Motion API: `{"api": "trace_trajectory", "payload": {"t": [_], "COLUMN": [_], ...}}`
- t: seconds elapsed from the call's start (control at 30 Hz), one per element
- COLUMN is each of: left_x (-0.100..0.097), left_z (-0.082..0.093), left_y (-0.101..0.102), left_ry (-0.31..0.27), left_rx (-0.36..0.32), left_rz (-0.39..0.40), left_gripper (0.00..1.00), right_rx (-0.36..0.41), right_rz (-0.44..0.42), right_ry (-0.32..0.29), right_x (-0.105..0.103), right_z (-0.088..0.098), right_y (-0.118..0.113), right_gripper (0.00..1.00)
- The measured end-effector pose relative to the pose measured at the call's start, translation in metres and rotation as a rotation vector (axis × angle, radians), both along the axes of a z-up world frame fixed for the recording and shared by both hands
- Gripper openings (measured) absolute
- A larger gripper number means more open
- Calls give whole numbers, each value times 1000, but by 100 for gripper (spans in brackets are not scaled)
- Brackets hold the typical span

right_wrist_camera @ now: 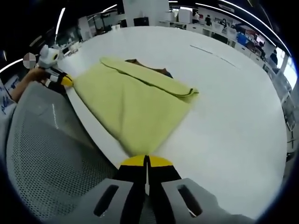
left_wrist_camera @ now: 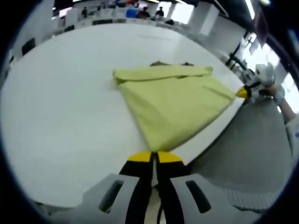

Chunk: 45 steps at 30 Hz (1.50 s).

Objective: Fold the garment on the visible template until the final outline fits inside the template.

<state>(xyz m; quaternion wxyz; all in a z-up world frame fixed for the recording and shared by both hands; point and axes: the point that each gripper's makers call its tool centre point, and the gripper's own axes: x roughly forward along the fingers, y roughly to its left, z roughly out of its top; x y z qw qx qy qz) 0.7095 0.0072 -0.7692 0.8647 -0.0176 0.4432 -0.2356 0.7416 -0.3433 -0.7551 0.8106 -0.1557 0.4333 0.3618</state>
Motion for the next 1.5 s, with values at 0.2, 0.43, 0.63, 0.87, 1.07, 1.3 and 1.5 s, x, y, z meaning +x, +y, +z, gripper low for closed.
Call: {"api": "trace_trajectory", "payload": {"t": [0.2, 0.43, 0.63, 0.87, 1.07, 1.3, 1.5], "left_x": [4, 16, 15, 6, -1, -7, -8], "left_z": [9, 28, 42, 26, 12, 5, -2], "left_y": [1, 3, 3, 6, 6, 7, 4], "left_ry": [-22, -73, -107, -48, -8, 30, 50], "left_rx": [7, 17, 33, 48, 60, 54, 85], "left_rz": [-1, -9, -27, -38, -39, -42, -62], "left_gripper": [0, 0, 0, 0, 0, 0, 0], "right_rx": [1, 12, 10, -13, -31, -123, -94], "right_rz": [-10, -11, 3, 20, 20, 18, 12], "right_ry": [-34, -85, -115, -55, -13, 6, 10], "right_x": [5, 13, 12, -1, -9, -13, -15], "right_z": [10, 30, 44, 23, 7, -5, -1], "right_y": [-1, -2, 0, -1, -2, -21, -18], "right_gripper": [1, 1, 1, 1, 1, 1, 1]}}
